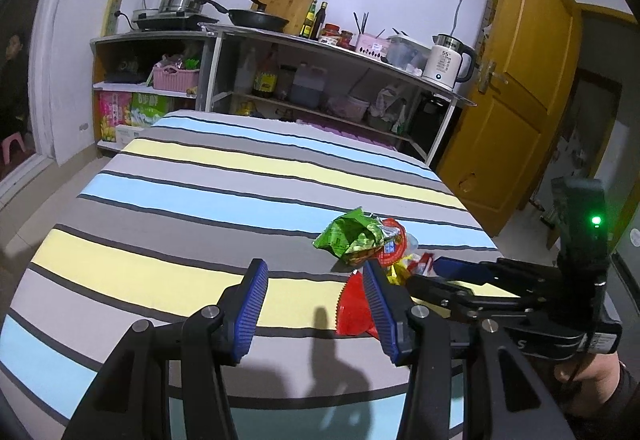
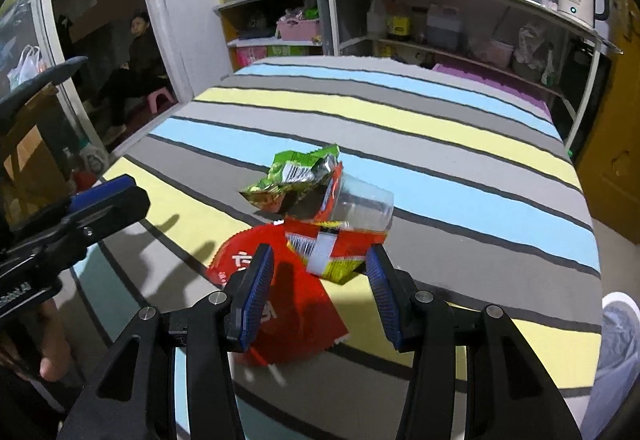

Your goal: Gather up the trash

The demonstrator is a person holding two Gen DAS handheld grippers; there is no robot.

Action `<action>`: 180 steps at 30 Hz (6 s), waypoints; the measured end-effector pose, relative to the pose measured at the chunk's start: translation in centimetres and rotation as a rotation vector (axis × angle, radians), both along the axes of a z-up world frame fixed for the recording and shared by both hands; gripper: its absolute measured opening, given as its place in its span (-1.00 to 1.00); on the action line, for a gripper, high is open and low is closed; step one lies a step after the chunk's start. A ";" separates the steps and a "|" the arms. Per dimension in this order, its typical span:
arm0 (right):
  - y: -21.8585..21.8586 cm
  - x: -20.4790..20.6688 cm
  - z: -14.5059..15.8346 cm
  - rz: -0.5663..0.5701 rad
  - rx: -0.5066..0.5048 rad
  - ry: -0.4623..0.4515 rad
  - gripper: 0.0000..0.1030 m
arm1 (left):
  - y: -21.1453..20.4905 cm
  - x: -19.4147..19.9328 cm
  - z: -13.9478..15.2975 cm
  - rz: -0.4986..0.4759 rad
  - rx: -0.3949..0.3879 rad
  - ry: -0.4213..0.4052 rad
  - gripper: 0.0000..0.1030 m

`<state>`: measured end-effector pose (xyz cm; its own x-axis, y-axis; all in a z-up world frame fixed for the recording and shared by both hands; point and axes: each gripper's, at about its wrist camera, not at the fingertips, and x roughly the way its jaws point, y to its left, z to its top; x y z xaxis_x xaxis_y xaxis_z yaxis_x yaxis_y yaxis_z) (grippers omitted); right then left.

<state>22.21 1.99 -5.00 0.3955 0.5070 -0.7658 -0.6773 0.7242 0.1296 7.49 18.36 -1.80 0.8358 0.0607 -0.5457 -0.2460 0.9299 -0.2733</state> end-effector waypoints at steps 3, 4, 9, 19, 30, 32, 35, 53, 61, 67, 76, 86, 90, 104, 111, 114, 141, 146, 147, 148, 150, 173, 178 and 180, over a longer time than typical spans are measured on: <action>0.2 0.5 -0.3 -0.005 -0.007 0.012 -0.05 | 0.0 0.3 -0.1 -0.005 -0.002 0.000 -0.05; 0.3 0.6 -0.5 -0.008 -0.007 0.017 -0.05 | 0.0 0.3 -0.1 -0.006 -0.003 0.001 -0.05; 0.5 1.4 -0.5 -0.032 0.021 0.040 -0.04 | -0.1 0.4 -0.1 -0.005 -0.003 0.002 -0.05; 0.2 2.7 -1.2 -0.096 0.081 0.118 -0.06 | 0.1 0.9 -0.3 -0.002 0.001 0.015 -0.05; -2.3 1.8 0.1 -0.098 0.115 0.098 -0.09 | -1.1 5.3 -0.5 -0.081 -0.018 0.048 -0.05; -2.9 1.7 0.4 -0.100 0.122 0.096 -0.09 | -1.5 6.4 -0.7 -0.088 -0.007 0.068 -0.05; -3.8 1.9 0.6 -0.102 0.137 0.100 -0.09 | -2.4 8.1 -1.2 -0.074 0.052 0.109 -0.05; -6.1 2.8 0.2 -0.112 0.177 0.121 -0.09 | -4.2 11.7 -2.3 -0.112 0.117 0.201 -0.62; -7.3 2.3 0.5 -0.125 0.173 0.104 -0.09 | -4.2 10.7 -1.7 -0.092 0.106 0.161 -0.69; -8.5 1.4 1.4 -0.146 0.167 0.081 -0.09 | -5.2 9.1 -0.1 -0.095 0.107 0.121 -0.69; -11.1 -0.2 3.4 -0.186 0.175 0.034 -0.09 | -8.3 6.6 2.8 -0.138 0.118 0.060 -0.69; -14.6 -2.2 5.6 -0.235 0.168 -0.024 -0.09 | -14.4 5.9 4.5 -0.252 0.116 0.028 -0.69; -16.9 -2.9 6.3 -0.274 0.164 -0.048 -0.09 | -16.6 6.0 4.8 -0.296 0.116 0.021 -0.69; -24.3 -4.2 7.1 -0.411 0.154 -0.087 -0.09 | -23.1 7.4 5.3 -0.423 0.124 0.006 -0.69; -27.6 -4.0 6.6 -0.481 0.154 -0.086 -0.09 | -25.8 8.7 5.2 -0.482 0.128 0.002 -0.69; -28.7 -4.0 6.4 -0.508 0.149 -0.083 -0.09 | -27.2 9.3 5.0 -0.511 0.126 0.002 -0.69; -34.7 -1.4 1.8 -0.651 0.102 0.007 -0.08 | -34.3 14.6 0.0 -0.682 0.105 0.104 -0.68; -34.7 -1.2 1.4 -0.656 0.090 0.007 -0.07 | -34.1 15.4 -0.5 -0.688 0.087 0.113 -0.26; -34.8 -1.2 1.4 -0.658 0.090 0.007 -0.07 | -34.0 15.4 -0.6 -0.689 0.081 0.111 -0.24; -34.8 -1.2 1.4 -0.659 0.088 0.006 -0.06 | -33.9 15.4 -0.6 -0.689 0.079 0.108 -0.22; -34.9 -1.2 1.4 -0.662 0.090 0.002 -0.06 | -33.9 15.3 -0.7 -0.688 0.077 0.107 -0.21; -33.2 -1.5 3.0 -0.613 0.054 -0.051 -0.05 | -30.8 12.5 1.4 -0.634 0.077 0.047 -0.21; -32.9 -1.8 2.9 -0.601 0.059 -0.058 0.01 | -30.4 12.0 1.9 -0.625 0.079 0.039 -0.21; -32.7 -2.0 3.1 -0.596 0.064 -0.073 0.05 | -30.3 12.0 2.0 -0.621 0.079 0.036 -0.21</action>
<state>20.26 -30.66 -1.87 0.6759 0.2260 -0.7015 -0.1660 0.9740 0.1539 19.46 -11.96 0.21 0.7090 -0.3891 -0.5881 0.3387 0.9194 -0.2000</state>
